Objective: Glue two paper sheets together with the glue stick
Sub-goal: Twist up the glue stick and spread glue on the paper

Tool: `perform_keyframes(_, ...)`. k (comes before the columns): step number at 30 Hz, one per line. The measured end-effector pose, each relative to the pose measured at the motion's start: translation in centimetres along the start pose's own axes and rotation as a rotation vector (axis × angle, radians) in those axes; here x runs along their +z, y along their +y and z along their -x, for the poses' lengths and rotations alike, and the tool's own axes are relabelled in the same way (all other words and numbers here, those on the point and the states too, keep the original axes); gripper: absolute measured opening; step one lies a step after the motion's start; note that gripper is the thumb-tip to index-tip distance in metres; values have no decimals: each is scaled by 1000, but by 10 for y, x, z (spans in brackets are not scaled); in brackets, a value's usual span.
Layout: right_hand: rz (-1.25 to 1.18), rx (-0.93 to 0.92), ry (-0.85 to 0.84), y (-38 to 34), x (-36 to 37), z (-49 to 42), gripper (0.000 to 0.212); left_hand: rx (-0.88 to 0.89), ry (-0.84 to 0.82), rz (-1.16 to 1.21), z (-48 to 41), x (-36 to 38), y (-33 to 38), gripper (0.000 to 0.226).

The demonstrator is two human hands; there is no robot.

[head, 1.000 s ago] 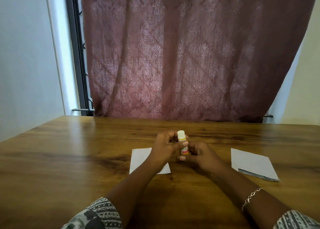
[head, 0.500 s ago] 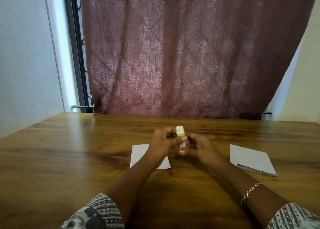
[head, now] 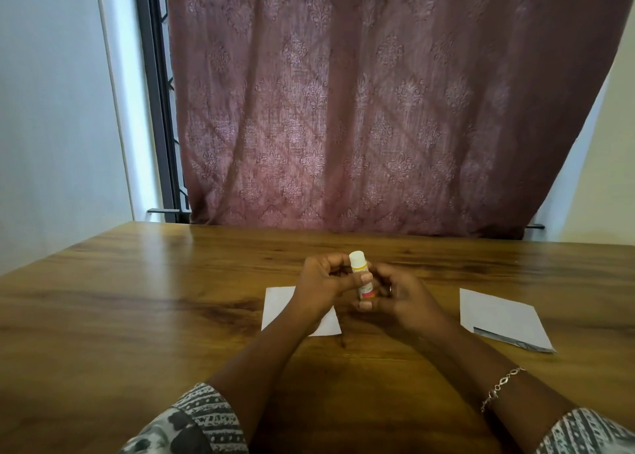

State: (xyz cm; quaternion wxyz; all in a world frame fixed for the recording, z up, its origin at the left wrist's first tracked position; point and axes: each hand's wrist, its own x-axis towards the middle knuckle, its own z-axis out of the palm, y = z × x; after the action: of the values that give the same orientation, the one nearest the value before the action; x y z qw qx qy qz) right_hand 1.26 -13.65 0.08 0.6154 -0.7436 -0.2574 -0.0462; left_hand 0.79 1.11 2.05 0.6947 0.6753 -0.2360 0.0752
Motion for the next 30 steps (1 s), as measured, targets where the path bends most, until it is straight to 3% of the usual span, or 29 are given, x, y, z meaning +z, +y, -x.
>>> perform_keyframes(4, -76, 42, -55, 0, -2, 3, 47, -2, 3, -18, 1, 1, 1, 17)
perform_keyframes(10, 222, -21, 36, 1, 2, 1, 52, -24, 21, -59, -1, 1, -2, 13)
perform_keyframes(17, -127, 60, -55, -2, -3, 3, 49, 22, -19, -37, 0, 0, 0, 14)
perform_keyframes(23, 206, -43, -2, 2, 1, 0, 54, 27, 21, -80, -1, 1, -4, 20)
perform_keyframes(30, 76, -13, -22, 3, -3, -1, 51, 46, -23, -48, -1, 0, -3, 18)
